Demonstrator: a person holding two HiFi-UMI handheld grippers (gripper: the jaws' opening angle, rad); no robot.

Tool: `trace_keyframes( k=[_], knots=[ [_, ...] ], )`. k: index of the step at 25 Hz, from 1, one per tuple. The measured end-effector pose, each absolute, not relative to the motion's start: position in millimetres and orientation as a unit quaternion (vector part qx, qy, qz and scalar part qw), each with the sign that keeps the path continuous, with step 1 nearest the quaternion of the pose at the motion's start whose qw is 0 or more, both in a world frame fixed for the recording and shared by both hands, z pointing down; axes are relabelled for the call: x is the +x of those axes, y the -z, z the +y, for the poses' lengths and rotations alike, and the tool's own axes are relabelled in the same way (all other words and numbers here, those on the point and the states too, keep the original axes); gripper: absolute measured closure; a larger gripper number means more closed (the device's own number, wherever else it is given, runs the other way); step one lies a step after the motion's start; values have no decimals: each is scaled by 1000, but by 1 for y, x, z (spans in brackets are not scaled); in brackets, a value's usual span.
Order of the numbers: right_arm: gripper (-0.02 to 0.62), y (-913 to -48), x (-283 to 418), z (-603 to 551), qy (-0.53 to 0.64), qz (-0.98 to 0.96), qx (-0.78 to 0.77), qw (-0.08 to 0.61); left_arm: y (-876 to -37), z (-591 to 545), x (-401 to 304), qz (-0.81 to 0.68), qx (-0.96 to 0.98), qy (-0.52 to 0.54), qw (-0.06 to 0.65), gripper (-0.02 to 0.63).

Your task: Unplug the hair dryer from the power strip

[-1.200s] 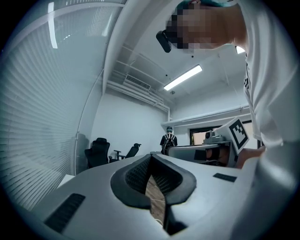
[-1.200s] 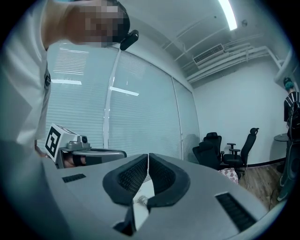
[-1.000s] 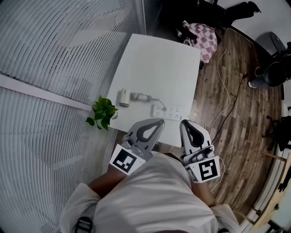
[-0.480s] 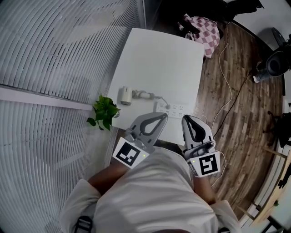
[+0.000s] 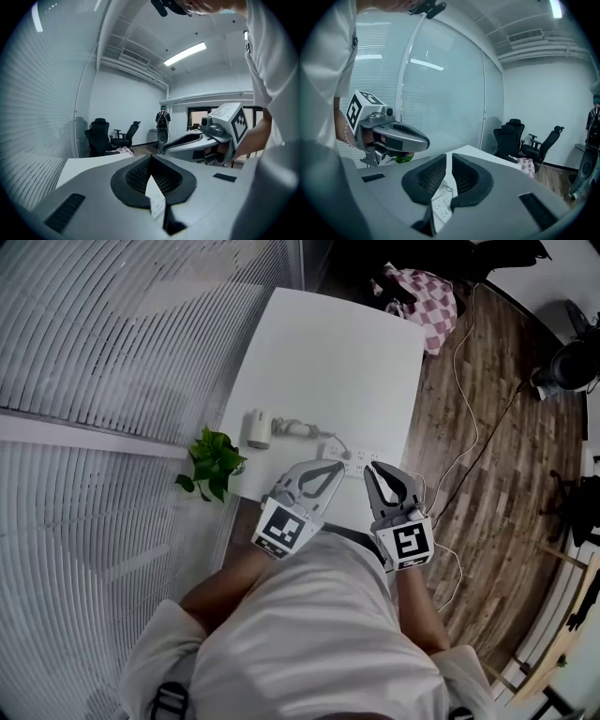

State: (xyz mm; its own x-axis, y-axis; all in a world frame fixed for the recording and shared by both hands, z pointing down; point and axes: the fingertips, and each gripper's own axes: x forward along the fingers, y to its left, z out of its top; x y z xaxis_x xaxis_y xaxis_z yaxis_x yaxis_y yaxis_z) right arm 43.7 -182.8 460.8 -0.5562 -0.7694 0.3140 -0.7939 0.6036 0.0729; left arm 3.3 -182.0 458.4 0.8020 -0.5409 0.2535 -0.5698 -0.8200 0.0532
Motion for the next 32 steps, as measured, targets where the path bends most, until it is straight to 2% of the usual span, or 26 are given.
trace_keyframes(
  k=[8,13,25,32],
  knots=[
    [555,-549,43,-193,-76,-880,408,231,-569,-192,9,-281,928,-220,108,577],
    [492,-601,45,-200,-94,-875,388,274,-626,-200,10,-280,913,-261,140,577],
    [468,-691,43,-214,-121,-863,343,351,-708,-210,21,-261,889,-346,150,577],
    [463,-714,40,-219,-129,-860,319,376,-732,-214,27,-250,871,-393,156,577]
  ],
)
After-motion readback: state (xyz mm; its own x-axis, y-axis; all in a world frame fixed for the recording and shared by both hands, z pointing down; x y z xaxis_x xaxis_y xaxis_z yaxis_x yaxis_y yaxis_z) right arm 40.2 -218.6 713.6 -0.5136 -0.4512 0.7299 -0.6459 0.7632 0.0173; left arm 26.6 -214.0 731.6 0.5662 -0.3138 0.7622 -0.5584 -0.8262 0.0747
